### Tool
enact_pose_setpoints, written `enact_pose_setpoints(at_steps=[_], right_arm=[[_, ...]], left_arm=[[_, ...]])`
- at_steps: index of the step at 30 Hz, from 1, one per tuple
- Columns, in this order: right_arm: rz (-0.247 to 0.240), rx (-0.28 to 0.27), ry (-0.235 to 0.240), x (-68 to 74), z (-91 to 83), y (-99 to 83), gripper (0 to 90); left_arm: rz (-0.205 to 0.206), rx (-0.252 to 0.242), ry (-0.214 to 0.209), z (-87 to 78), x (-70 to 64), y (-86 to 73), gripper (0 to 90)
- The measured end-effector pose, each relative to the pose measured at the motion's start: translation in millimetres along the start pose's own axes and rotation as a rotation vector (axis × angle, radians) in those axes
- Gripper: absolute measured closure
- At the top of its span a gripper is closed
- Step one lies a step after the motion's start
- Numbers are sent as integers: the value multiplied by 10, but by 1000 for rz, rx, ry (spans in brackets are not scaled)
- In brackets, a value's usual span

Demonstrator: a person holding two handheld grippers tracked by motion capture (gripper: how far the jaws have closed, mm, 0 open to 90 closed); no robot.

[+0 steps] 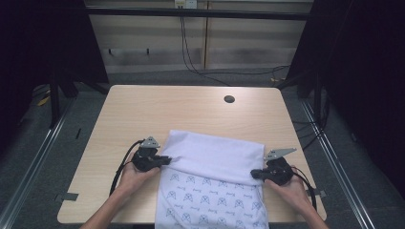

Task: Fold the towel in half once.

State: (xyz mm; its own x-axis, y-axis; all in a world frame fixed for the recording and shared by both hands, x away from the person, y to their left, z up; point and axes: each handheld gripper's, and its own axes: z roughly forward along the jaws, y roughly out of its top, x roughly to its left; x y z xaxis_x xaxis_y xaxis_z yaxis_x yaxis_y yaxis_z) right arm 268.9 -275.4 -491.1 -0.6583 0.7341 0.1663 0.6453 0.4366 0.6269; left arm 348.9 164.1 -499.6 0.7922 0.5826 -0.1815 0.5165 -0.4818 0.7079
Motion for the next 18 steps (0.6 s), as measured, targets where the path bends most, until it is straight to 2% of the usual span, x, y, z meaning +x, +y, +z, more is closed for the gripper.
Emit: enact_pose_setpoints(at_steps=[3, 5, 7, 9, 12, 14, 16, 18], right_arm=[[9, -4, -15, -77, 46, 68, 879], [17, -12, -26, -136, 96, 131, 879], [18, -16, -37, -181, 140, 188, 879], [24, -19, -37, -230, 191, 255, 879], [44, -24, -45, -289, 266, 352, 879], [44, -27, -48, -331, 312, 411, 878], [51, -32, -53, -363, 360, 468, 878], [56, -35, -56, -401, 407, 526, 878]], left_arm=[[-11, -3, 1, 20, 79, 32, 866], [-13, -13, 27, 37, 139, 56, 865], [-46, -25, 19, 48, 217, 65, 865], [-52, -22, 53, 53, 292, 94, 865], [-93, -43, 58, 60, 417, 97, 864], [-105, -47, 65, 68, 480, 121, 864], [-93, -44, 90, 76, 529, 145, 864], [-116, -58, 101, 95, 582, 164, 864]])
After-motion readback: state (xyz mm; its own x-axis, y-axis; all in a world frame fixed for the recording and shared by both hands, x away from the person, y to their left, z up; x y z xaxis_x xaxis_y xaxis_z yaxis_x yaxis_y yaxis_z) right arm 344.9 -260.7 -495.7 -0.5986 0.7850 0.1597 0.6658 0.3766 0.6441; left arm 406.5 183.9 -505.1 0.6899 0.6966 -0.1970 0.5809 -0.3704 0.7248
